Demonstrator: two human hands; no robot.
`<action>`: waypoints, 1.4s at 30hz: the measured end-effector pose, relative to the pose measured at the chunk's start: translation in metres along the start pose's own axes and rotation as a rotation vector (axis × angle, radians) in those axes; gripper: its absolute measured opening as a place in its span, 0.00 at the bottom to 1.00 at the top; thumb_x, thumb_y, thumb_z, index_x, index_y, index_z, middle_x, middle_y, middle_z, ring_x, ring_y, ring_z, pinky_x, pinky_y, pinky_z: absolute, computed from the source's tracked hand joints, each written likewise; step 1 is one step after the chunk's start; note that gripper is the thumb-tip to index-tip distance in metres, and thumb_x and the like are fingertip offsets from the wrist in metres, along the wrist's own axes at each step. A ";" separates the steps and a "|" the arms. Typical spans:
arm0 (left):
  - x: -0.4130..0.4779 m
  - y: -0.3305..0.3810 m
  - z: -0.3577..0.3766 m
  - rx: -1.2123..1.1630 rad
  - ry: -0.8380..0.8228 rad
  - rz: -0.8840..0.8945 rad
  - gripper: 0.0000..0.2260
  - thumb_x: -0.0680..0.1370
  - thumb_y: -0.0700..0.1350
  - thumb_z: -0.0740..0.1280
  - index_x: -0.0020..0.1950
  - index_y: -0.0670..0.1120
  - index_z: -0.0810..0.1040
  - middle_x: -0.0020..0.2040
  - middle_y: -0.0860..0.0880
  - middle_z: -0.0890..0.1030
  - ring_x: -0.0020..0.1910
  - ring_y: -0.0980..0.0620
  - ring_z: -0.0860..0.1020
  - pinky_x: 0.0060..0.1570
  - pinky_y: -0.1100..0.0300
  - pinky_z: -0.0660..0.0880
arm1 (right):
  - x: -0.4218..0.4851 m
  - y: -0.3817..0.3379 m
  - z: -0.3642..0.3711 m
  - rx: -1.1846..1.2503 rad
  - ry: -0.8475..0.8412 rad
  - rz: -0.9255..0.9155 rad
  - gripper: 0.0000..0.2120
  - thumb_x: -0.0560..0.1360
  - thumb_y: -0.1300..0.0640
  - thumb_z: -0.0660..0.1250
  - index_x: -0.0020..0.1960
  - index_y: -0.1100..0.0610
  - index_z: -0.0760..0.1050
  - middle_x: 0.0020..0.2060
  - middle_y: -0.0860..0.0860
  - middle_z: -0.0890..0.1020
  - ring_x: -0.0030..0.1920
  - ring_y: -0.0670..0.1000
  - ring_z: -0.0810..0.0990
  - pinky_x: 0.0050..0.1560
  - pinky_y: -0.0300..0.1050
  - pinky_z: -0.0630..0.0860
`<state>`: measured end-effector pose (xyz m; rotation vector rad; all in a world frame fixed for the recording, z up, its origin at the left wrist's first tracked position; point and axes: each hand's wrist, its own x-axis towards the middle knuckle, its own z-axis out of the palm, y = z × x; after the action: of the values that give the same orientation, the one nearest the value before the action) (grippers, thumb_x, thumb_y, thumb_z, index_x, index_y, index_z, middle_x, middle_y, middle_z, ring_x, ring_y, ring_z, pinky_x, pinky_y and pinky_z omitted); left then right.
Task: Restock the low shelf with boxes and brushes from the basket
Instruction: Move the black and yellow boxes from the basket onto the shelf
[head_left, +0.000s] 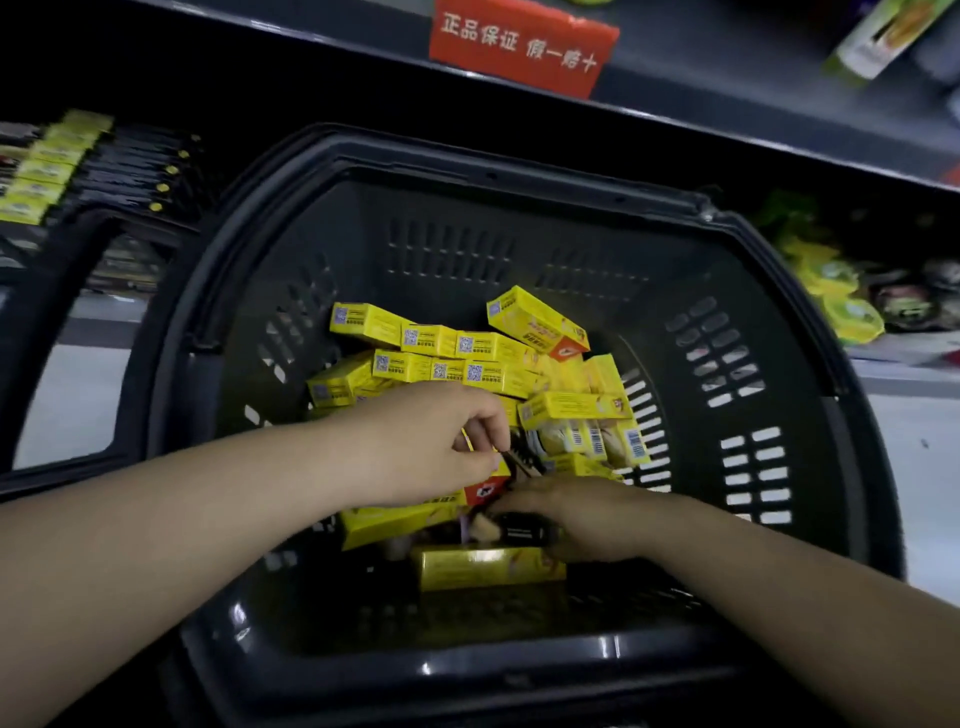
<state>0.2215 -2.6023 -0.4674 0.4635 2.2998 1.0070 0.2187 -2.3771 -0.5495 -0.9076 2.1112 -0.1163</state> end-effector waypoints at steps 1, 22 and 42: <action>0.001 -0.001 0.002 -0.012 -0.004 -0.013 0.03 0.76 0.48 0.66 0.46 0.57 0.76 0.44 0.60 0.79 0.44 0.63 0.78 0.48 0.59 0.76 | 0.003 -0.001 0.002 -0.035 -0.002 -0.028 0.33 0.71 0.58 0.70 0.72 0.46 0.62 0.68 0.48 0.68 0.66 0.51 0.68 0.56 0.38 0.65; 0.014 -0.003 0.001 -0.624 -0.080 -0.276 0.12 0.78 0.47 0.64 0.61 0.51 0.73 0.53 0.51 0.82 0.52 0.54 0.80 0.48 0.63 0.77 | -0.030 -0.023 -0.093 1.045 0.502 0.182 0.13 0.79 0.49 0.57 0.54 0.55 0.76 0.46 0.51 0.83 0.43 0.47 0.83 0.49 0.38 0.80; 0.017 -0.010 -0.003 -0.832 -0.086 -0.360 0.33 0.74 0.36 0.68 0.69 0.64 0.58 0.48 0.45 0.85 0.43 0.43 0.84 0.40 0.54 0.81 | 0.009 0.035 0.001 0.044 -0.234 0.185 0.21 0.75 0.61 0.66 0.65 0.47 0.72 0.66 0.49 0.73 0.62 0.54 0.73 0.57 0.42 0.70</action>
<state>0.2057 -2.6019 -0.4798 -0.2358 1.5972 1.5651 0.1961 -2.3569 -0.5695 -0.6616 1.9543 0.0379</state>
